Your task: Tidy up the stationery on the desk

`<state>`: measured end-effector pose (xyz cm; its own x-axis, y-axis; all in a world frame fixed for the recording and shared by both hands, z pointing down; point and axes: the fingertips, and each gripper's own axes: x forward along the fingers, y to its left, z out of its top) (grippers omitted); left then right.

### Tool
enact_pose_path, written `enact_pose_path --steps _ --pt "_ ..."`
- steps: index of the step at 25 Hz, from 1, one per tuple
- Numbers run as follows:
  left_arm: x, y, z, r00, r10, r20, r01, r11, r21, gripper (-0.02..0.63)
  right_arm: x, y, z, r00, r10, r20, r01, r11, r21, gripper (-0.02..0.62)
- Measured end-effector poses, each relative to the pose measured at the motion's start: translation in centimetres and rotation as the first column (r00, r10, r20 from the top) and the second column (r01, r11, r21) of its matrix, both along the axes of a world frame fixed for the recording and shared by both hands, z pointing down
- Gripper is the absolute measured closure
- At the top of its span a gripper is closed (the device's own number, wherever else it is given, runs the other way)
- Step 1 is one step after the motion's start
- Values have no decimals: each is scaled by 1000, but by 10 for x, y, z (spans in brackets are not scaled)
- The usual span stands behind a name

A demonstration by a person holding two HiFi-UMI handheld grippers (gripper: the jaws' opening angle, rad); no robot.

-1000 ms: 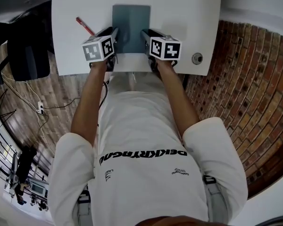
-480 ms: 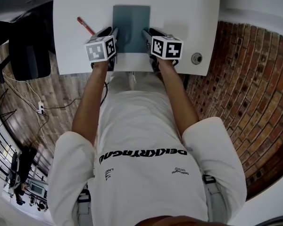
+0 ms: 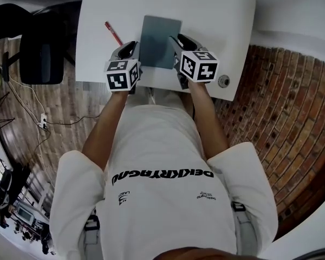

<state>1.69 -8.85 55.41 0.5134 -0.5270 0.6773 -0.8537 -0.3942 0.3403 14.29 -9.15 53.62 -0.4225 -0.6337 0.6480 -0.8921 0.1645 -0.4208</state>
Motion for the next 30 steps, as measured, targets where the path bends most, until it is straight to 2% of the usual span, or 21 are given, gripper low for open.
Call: enact_pose_path --steps 3,6,13,19,24,30 --pt "-14 5 -32 999 -37 -10 38 995 97 607 -24 -6 -24 998 -69 11 69 997 40 459" --pt "-27 14 -62 997 -72 -6 72 980 185 607 -47 -9 -40 991 -131 6 130 988 80 459" --pt "-82 33 -114 986 -165 -8 160 941 297 607 -124 -26 -50 950 -307 -60 312 944 107 459" --pt "-128 52 -127 957 -289 24 261 896 360 607 -182 -38 -30 894 -441 -79 446 892 74 462" --pt "-163 67 -136 925 -379 6 350 860 371 607 -221 -46 -6 848 -516 -123 523 852 31 462" --pt "-191 77 -149 894 -447 -32 416 801 431 607 -248 -52 36 816 -555 -160 555 830 -51 462"
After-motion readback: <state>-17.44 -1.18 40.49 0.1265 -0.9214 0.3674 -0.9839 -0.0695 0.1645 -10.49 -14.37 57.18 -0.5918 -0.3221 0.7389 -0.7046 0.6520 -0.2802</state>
